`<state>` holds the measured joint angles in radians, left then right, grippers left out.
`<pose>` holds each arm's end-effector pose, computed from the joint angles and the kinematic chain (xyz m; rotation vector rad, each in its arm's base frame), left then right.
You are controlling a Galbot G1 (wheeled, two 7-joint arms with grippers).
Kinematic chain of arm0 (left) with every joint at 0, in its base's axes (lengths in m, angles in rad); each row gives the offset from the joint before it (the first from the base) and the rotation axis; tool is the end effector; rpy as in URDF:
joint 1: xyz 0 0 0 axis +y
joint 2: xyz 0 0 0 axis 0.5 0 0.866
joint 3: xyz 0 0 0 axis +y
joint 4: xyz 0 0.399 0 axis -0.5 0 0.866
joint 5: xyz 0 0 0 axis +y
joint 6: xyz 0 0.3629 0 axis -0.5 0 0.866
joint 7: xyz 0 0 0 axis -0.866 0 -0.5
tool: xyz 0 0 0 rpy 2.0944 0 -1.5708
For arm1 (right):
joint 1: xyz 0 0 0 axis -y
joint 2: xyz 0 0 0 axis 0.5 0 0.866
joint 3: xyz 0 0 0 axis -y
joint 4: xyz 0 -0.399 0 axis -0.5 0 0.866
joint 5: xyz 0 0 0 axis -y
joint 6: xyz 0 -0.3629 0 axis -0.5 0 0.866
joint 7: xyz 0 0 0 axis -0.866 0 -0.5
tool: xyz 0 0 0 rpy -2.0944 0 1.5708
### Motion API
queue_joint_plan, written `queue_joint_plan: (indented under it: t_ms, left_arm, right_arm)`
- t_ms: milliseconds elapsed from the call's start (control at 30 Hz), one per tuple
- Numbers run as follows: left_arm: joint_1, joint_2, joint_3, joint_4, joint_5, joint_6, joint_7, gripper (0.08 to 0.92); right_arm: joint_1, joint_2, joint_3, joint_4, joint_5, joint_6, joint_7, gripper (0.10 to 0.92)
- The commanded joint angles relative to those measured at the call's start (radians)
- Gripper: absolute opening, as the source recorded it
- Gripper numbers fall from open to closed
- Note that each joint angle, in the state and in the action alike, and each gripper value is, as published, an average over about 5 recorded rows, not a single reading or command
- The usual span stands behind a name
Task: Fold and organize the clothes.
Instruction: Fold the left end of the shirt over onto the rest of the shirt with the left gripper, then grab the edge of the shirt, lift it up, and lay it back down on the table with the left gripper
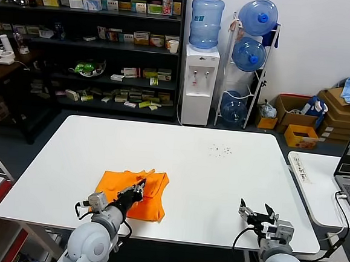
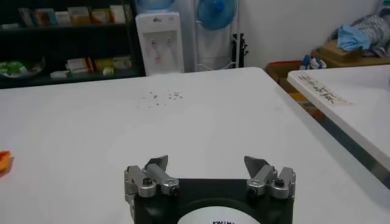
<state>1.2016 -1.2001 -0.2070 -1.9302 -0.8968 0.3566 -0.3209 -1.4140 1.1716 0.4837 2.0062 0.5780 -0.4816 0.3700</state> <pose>0.2742 -0.0003 -0.3374 -0.2961 -2.6003 0.6129 0.2238 -0.0835 -0.3342 -0.1506 -2.6377 -0.1088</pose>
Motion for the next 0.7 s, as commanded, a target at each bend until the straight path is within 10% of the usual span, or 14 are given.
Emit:
queue_joint_plan:
  t_ms: [33,233,700]
  left_arm:
    - [-0.008,-0.041,0.02,-0.008,-0.007,0.003,0.03,0.27]
    - [0.027,-0.01,-0.035,-0.05,-0.016,-0.002,0.049,0.426]
    - [0.171,0.354,-0.324,0.199,0.126,-0.153,0.343,0.805]
  right_arm:
    - [0.003,0.003,-0.004,-0.002,0.0,-0.001,0.001,0.823]
    - [0.004,0.001,-0.005,0.001,0.002,0.0,0.0,0.823]
    - [0.023,-0.005,-0.021,-0.001,0.014,0.003,-0.007,0.823]
